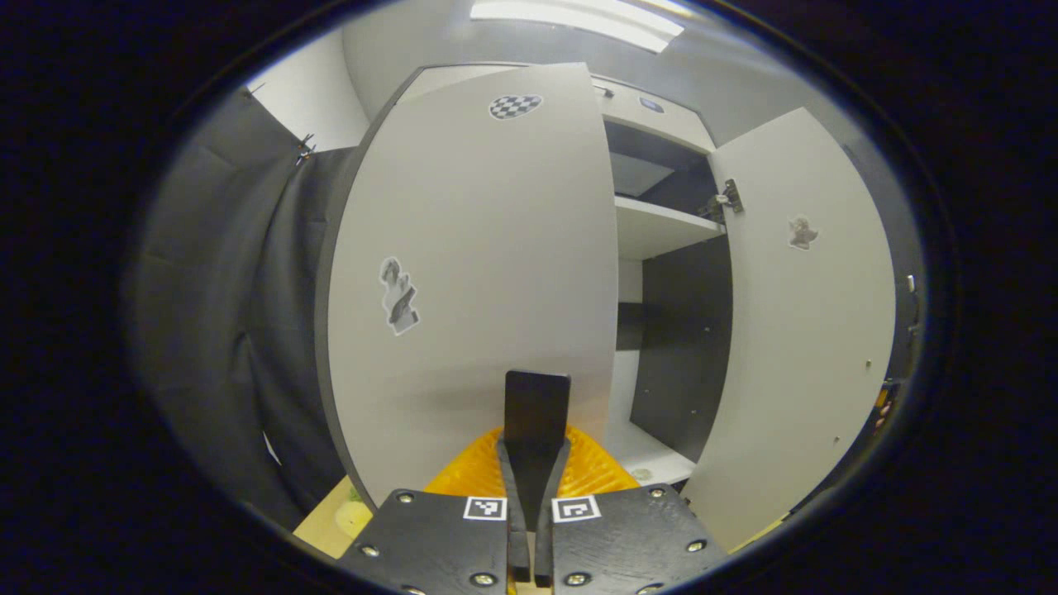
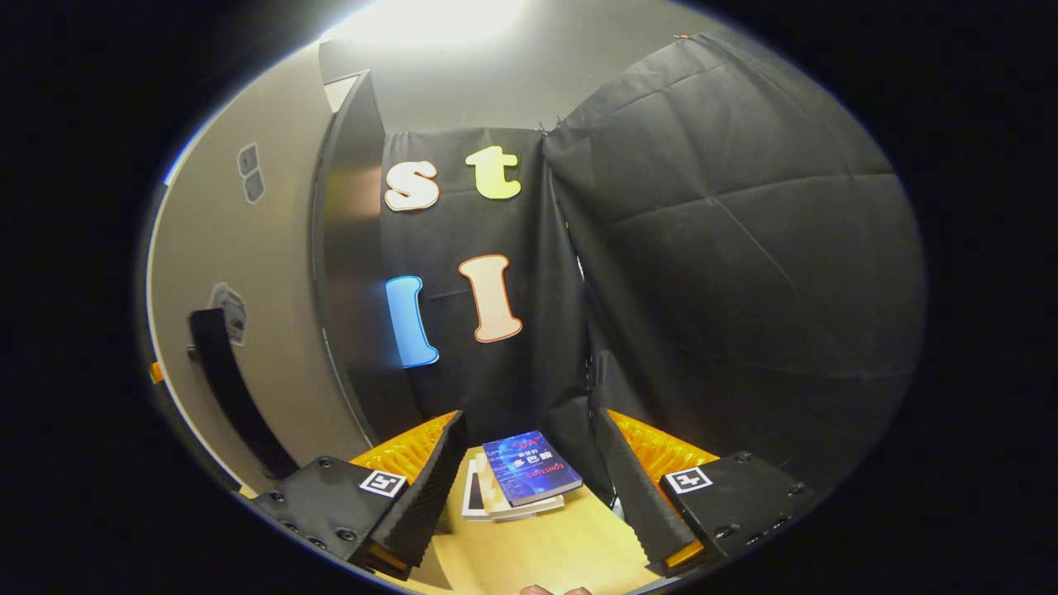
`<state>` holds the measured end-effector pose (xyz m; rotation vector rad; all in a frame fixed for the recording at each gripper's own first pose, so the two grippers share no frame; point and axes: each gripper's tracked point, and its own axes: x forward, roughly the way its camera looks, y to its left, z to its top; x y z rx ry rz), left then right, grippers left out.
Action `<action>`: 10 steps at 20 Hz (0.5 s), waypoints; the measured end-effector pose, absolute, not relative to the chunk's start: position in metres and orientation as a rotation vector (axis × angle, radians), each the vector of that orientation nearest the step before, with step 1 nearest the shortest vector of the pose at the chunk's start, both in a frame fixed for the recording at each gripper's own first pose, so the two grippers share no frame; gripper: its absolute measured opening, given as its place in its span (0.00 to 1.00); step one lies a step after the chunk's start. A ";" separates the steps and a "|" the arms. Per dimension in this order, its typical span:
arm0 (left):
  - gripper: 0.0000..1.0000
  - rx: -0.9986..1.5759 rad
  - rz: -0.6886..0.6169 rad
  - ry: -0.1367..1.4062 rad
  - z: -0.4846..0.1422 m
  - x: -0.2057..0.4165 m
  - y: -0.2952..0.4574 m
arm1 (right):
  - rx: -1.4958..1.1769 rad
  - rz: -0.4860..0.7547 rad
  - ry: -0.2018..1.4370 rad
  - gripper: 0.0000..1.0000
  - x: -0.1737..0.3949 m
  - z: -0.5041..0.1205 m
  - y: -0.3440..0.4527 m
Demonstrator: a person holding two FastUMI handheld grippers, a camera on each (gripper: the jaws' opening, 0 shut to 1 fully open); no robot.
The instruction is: Open the right door of the double-door shoe cabinet with the right hand, and open the left door with the left hand.
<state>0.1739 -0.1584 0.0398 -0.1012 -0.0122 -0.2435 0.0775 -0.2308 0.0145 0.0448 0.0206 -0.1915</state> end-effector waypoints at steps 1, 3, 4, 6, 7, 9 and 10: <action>0.05 -0.107 -0.255 -0.011 0.041 0.171 -0.157 | 0.034 -0.205 0.022 0.98 0.069 0.013 -0.229; 0.05 -0.114 -0.275 -0.011 0.041 0.167 -0.153 | 0.017 -0.211 0.031 0.98 0.052 0.009 -0.220; 0.05 -0.116 -0.284 -0.013 0.041 0.165 -0.152 | 0.011 -0.220 0.036 0.98 0.044 0.009 -0.218; 0.05 -0.121 -0.305 -0.014 0.043 0.164 -0.150 | 0.011 -0.243 0.025 0.98 0.029 0.013 -0.215; 0.05 -0.125 -0.314 -0.015 0.043 0.163 -0.148 | 0.019 -0.248 0.019 0.98 0.024 0.015 -0.213; 0.06 -0.123 -0.329 -0.020 0.043 0.163 -0.144 | 0.034 -0.259 0.013 0.98 0.014 0.017 -0.211; 0.06 -0.123 -0.336 -0.022 0.044 0.162 -0.142 | 0.039 -0.267 0.010 0.98 0.010 0.018 -0.210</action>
